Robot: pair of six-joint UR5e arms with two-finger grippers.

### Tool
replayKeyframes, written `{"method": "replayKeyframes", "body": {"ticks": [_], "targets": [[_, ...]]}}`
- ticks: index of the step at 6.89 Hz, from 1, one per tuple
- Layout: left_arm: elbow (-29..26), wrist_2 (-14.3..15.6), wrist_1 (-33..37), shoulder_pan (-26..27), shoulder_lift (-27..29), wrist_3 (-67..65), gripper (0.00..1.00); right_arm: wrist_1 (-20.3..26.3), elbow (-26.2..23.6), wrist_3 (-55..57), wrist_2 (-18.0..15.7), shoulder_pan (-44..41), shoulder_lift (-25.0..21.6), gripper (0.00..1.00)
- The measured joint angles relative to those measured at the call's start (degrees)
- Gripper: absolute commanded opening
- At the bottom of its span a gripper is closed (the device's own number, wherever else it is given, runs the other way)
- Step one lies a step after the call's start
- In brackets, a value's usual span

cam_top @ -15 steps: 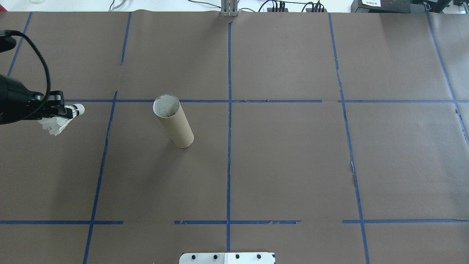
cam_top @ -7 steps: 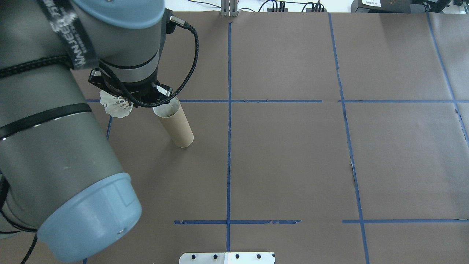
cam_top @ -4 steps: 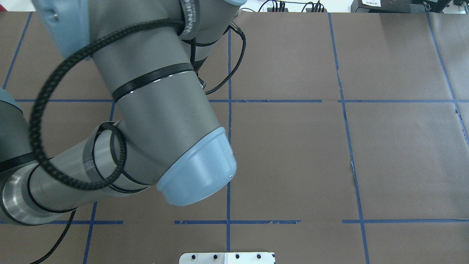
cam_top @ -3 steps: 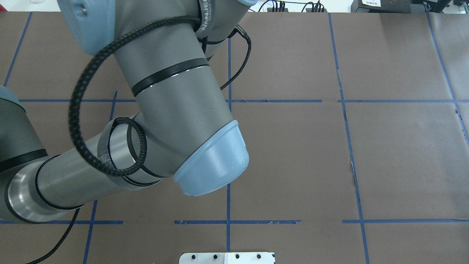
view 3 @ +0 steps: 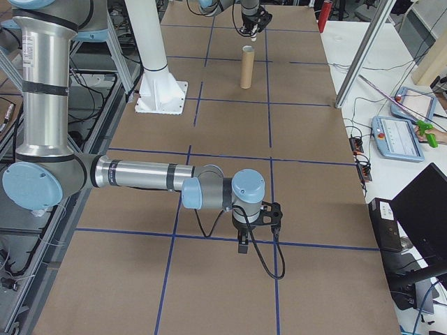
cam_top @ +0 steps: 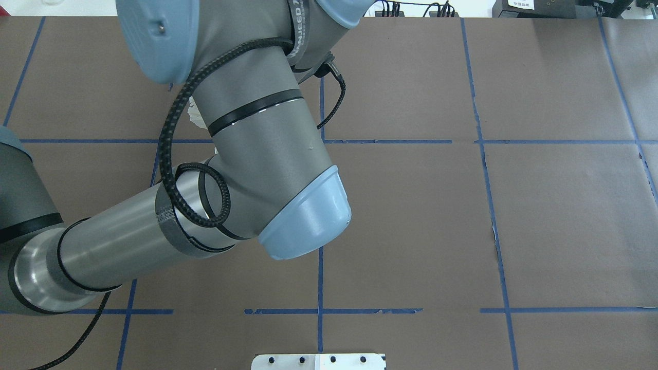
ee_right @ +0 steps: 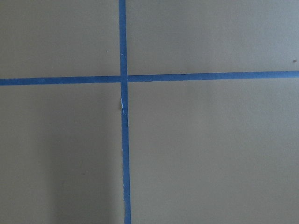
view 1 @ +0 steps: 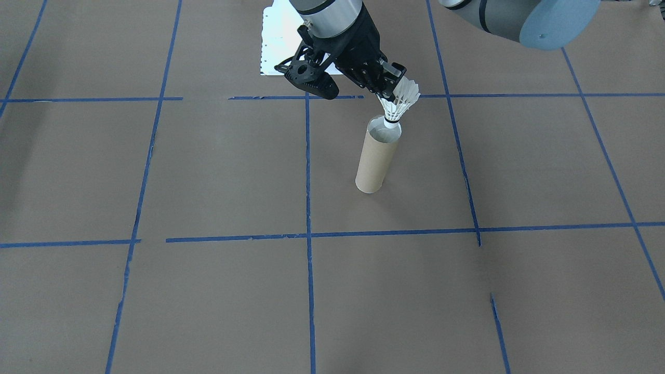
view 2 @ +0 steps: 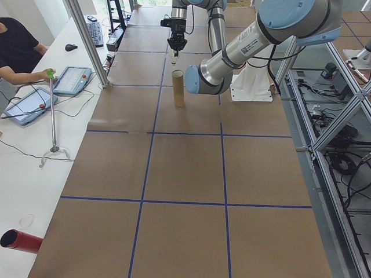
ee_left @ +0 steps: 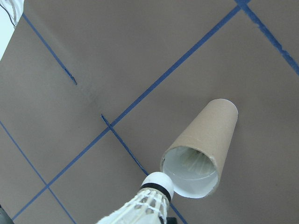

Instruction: Collect badminton balls into bucket

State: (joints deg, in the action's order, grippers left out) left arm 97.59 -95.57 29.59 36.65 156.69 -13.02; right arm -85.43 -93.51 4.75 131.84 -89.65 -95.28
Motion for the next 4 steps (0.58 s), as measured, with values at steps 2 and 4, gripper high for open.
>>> {"method": "replayKeyframes", "body": {"ticks": [2,4], "targets": [[0.36,-0.21,0.80,-0.07,-1.48,1.39,0.00,0.00,0.00,0.00,0.00,0.00,0.00,1.00],[0.63,-0.62,1.08,-0.62,-1.78,1.96,0.00,0.00,0.00,0.00,-0.04,0.00,0.00,1.00]]}}
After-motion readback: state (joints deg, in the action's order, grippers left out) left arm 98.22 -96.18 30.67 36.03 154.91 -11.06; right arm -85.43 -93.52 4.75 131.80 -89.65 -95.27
